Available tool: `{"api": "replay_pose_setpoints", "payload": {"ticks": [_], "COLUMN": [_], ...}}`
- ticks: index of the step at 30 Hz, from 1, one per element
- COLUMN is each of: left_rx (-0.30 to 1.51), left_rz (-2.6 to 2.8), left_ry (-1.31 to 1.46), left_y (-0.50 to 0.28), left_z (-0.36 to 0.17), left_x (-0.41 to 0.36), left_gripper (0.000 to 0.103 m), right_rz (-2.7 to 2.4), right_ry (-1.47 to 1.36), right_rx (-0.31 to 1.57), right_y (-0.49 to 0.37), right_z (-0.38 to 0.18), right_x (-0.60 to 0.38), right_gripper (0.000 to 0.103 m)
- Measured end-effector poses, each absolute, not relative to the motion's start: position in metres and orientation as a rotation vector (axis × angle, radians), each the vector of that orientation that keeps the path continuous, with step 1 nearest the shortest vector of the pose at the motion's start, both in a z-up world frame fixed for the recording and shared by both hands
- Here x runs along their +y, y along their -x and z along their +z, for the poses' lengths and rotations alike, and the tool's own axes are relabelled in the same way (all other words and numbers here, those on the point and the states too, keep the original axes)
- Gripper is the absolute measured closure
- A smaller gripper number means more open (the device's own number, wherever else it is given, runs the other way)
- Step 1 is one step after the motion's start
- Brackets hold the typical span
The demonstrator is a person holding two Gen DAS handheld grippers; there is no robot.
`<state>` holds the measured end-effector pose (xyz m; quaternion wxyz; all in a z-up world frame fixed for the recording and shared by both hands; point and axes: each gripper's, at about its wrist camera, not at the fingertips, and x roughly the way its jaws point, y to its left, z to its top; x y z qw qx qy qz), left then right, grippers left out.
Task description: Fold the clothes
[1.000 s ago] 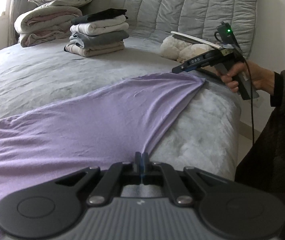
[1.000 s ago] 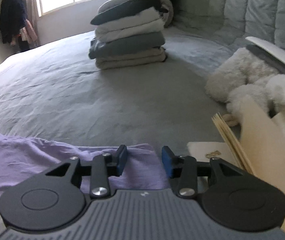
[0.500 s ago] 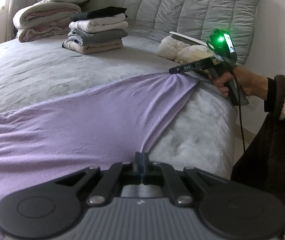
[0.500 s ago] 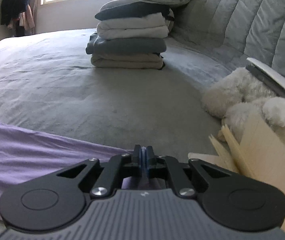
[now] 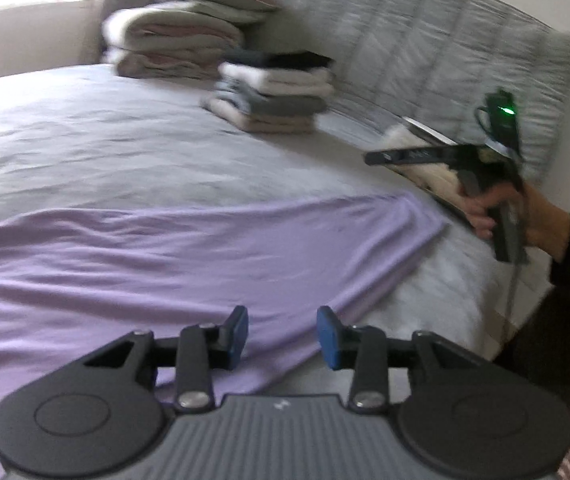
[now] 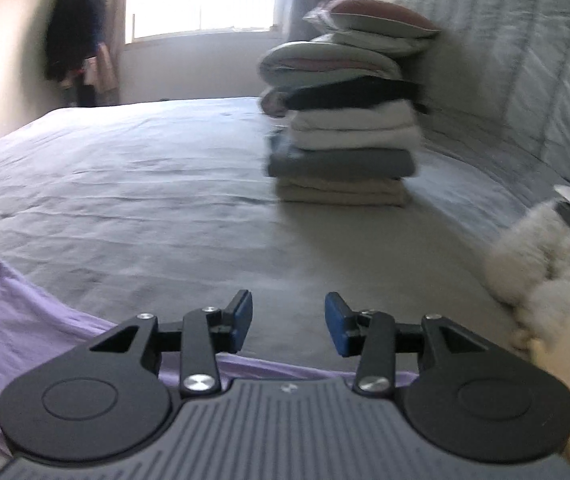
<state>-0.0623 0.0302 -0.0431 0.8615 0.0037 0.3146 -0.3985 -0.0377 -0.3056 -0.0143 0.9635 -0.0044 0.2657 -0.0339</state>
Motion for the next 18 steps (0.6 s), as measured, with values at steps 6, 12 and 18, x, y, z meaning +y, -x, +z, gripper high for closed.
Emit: {"api": "replay_pose_setpoints", "payload": {"ticks": [6, 12, 18], "left_rx": [0.617, 0.589, 0.602], "left_rz": [-0.626, -0.391, -0.184], "left_ry": [0.042, 0.098, 0.159], "left_y": [0.060, 0.057, 0.055], "left_z": [-0.036, -0.032, -0.030], "left_x": [0.067, 0.111, 0.155], "left_gripper": [0.059, 0.058, 0.058], "right_rz": [0.043, 0.139, 0.233], "right_ry": [0.014, 0.028, 0.028], "right_rx": [0.550, 0.562, 0.579], "right_y": [0.024, 0.016, 0.012], "right_z": [-0.010, -0.008, -0.008], "right_x": [-0.261, -0.217, -0.181], "right_gripper": [0.058, 0.058, 0.058]}}
